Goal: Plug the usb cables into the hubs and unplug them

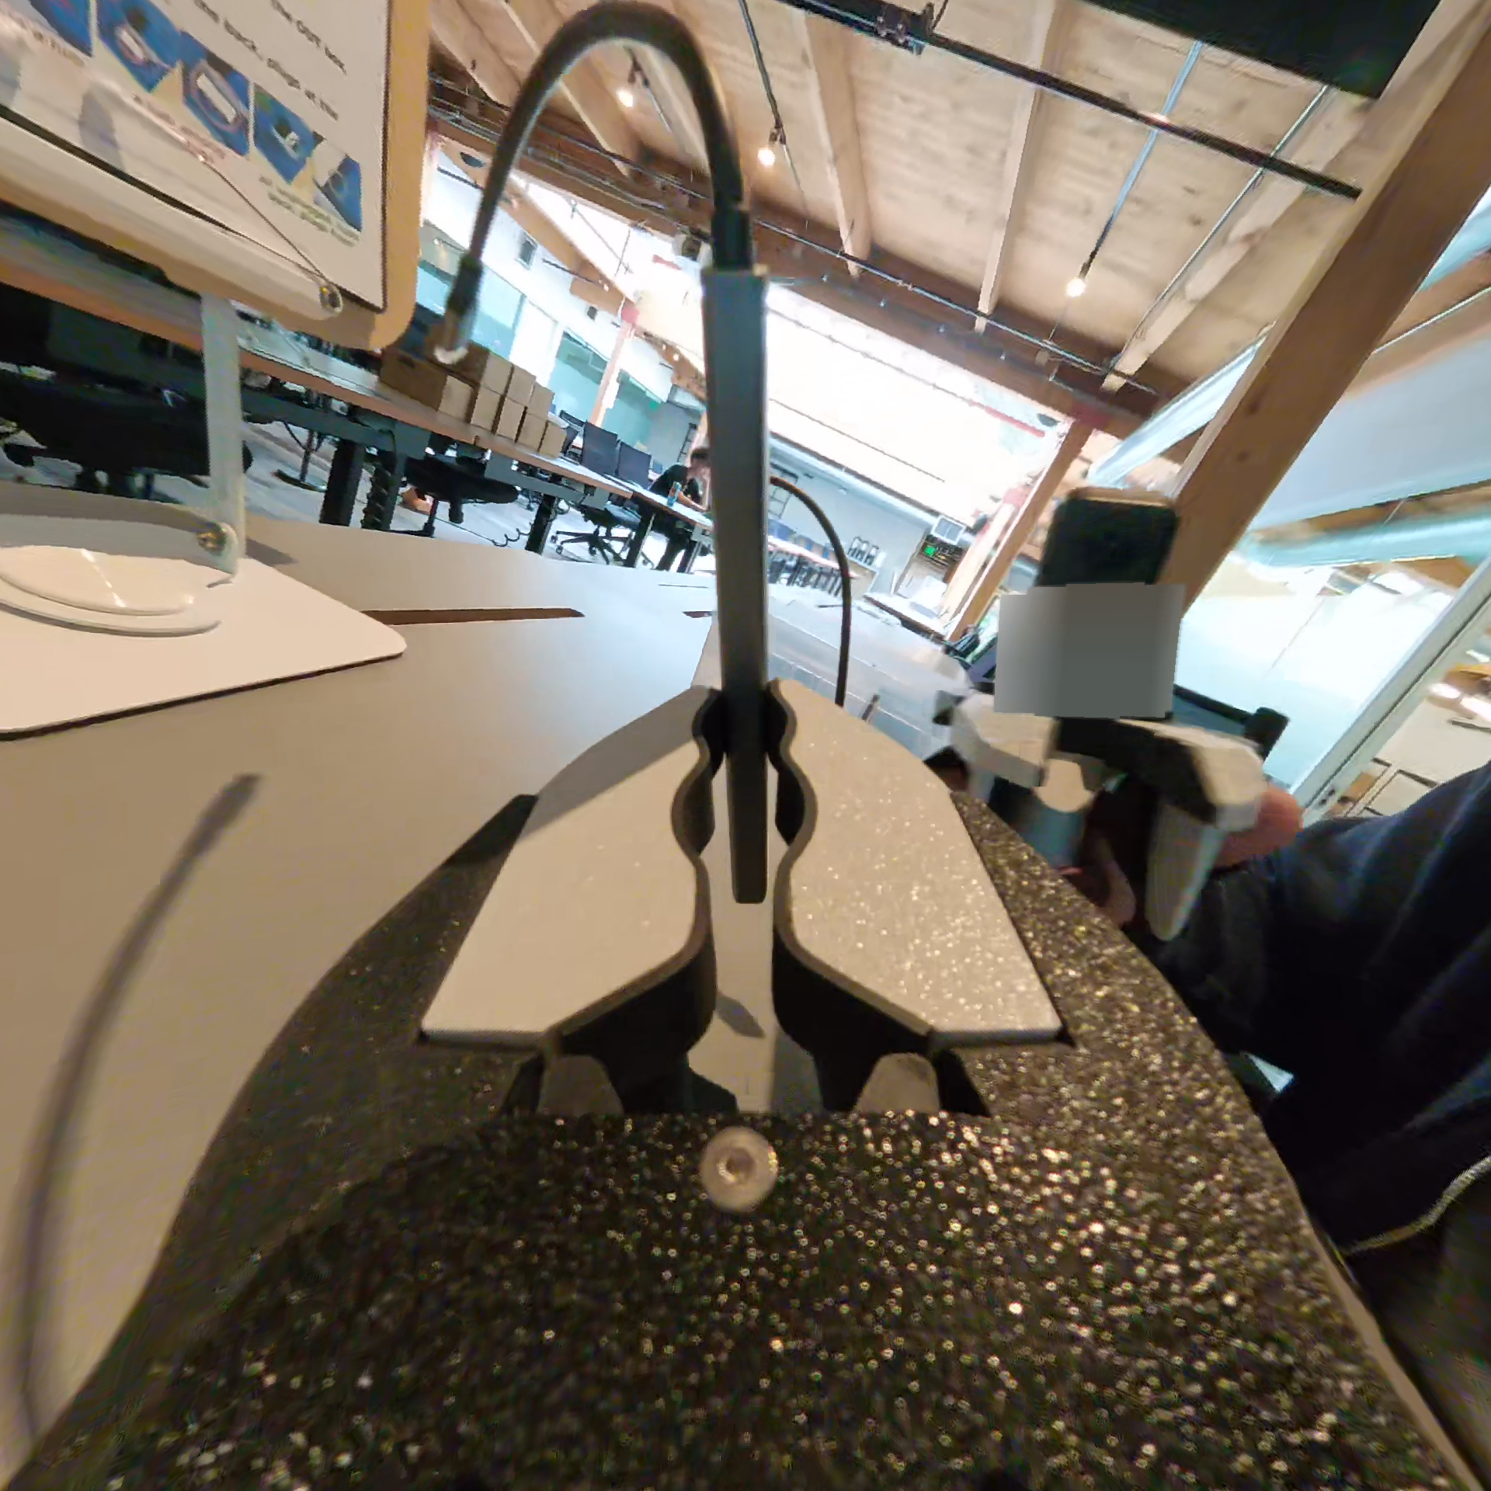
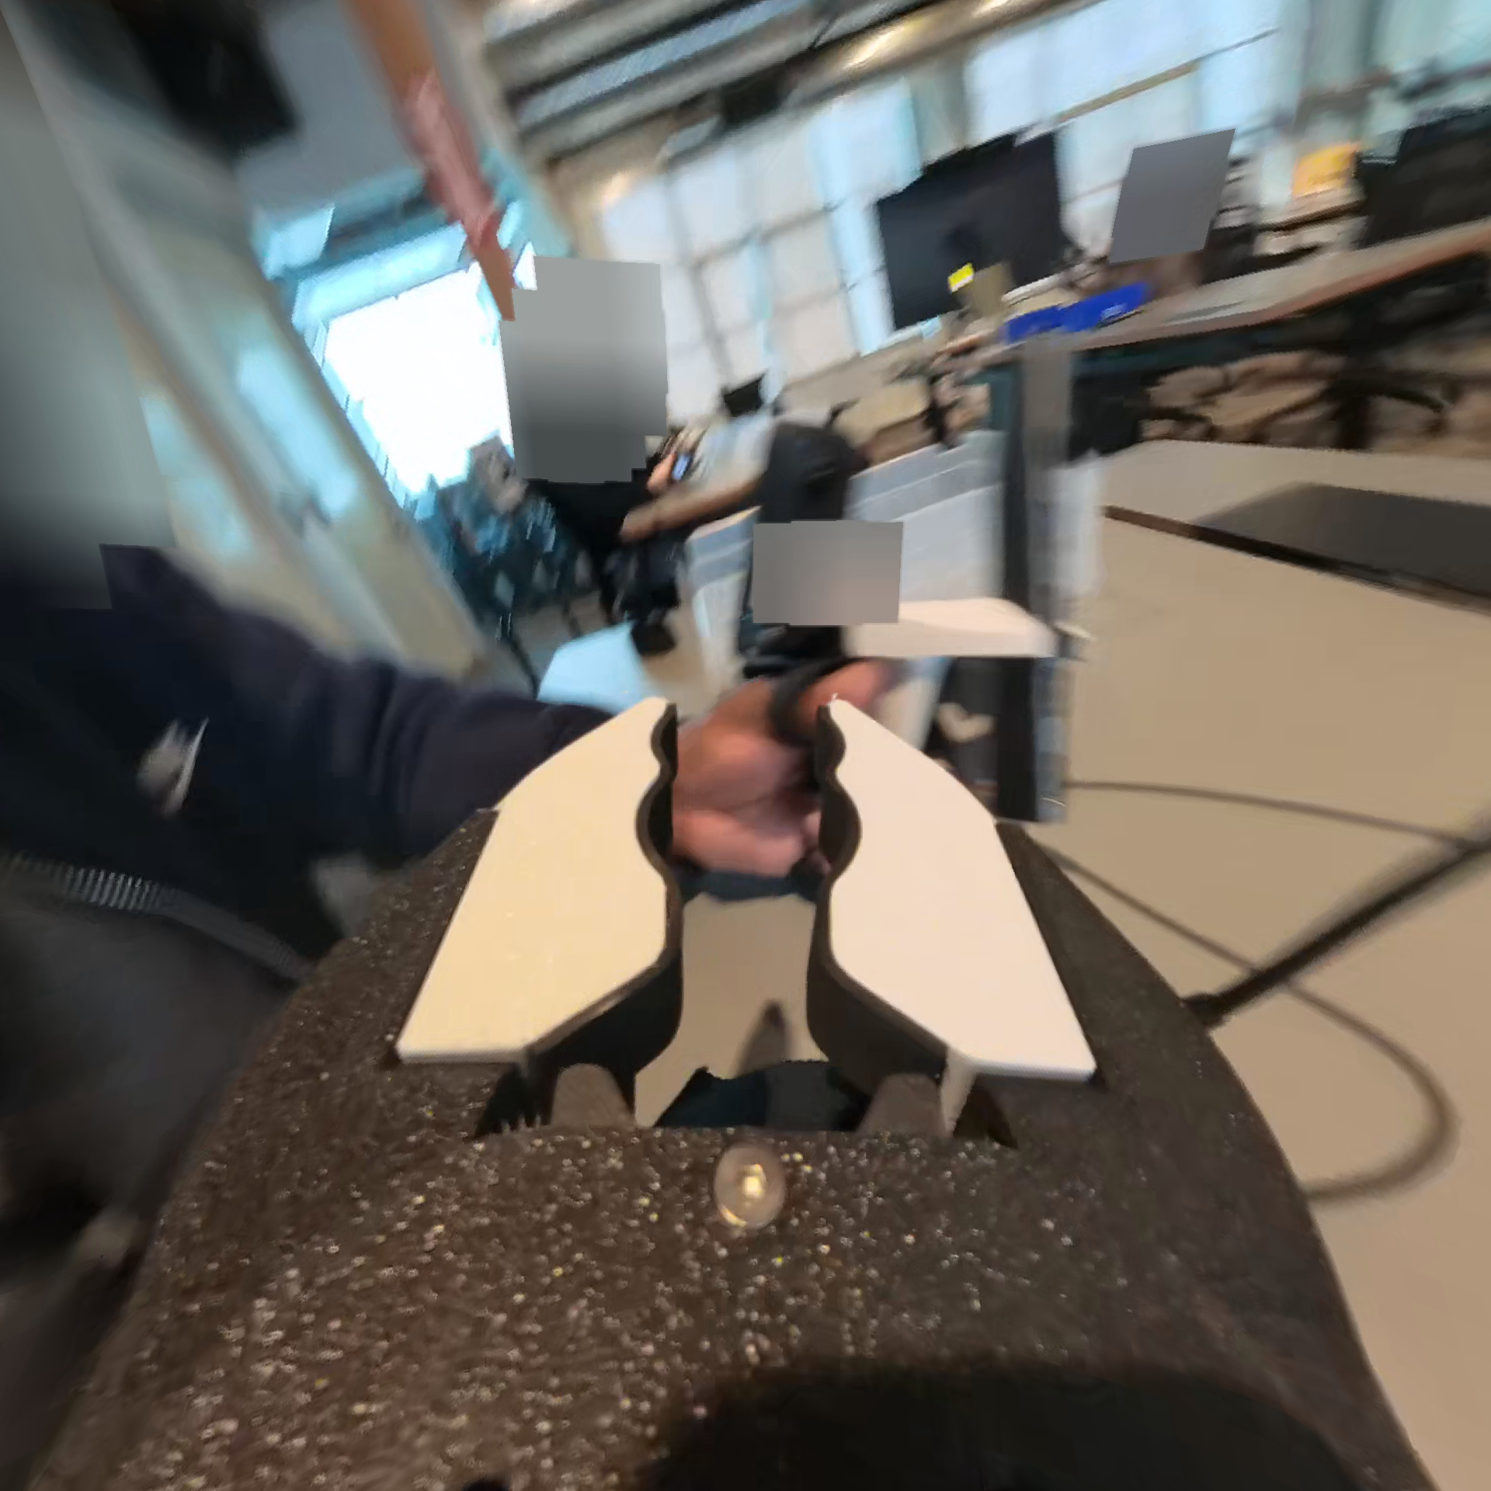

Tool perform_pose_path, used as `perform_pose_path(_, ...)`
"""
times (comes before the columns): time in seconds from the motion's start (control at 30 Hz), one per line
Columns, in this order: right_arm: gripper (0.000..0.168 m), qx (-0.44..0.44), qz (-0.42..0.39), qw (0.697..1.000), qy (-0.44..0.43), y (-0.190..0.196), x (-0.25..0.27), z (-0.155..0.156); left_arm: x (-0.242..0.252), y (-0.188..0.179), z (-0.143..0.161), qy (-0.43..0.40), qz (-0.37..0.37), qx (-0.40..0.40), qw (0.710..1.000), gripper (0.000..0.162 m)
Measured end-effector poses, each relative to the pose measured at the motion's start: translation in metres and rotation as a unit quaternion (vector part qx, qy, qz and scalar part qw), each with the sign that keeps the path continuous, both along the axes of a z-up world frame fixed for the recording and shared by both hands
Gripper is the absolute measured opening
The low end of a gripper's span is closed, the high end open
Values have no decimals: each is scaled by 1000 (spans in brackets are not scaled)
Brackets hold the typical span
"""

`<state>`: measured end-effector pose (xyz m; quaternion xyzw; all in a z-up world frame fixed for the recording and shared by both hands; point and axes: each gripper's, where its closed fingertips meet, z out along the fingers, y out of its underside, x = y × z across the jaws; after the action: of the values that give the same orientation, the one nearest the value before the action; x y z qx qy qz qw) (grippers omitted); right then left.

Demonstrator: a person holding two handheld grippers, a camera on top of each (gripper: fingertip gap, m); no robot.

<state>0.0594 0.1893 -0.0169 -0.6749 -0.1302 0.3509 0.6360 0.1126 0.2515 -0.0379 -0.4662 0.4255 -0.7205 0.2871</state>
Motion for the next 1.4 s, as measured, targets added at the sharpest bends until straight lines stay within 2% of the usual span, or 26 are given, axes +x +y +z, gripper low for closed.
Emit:
perform_pose_path(0.13, 30, 43, 31, 995, -85, -20, -14, 11, -1, -4, 0, -5, -21, 8, 1000, 10)
perform_pose_path(0.23, 28, 63, -13, 992, -112, -20, -1, 18, -2, -6, 2, -18, -25, 18, 999, 9)
perform_pose_path(0.47, 28, 42, -124, 991, -16, -2, 44, 13, -3, -37, 1, -16, -85, 59, 995, 10)
perform_pose_path(0.67, 21, 29, -119, 986, 112, -1, 63, 14, -2, -65, -3, -16, -132, 95, 987, 10)
perform_pose_path(0.83, 4, 57, -97, 986, 123, -6, 60, 17, 1, -82, -6, -20, -160, 121, 980, 10)
perform_pose_path(1.03, 20, 87, -74, 985, 132, -10, 53, 18, 1, -88, -6, -19, -181, 112, 977, 10)
perform_pose_path(1.4, 14, 128, -93, 975, 153, -15, 56, 28, -3, -102, -9, -4, -211, 96, 973, 10)
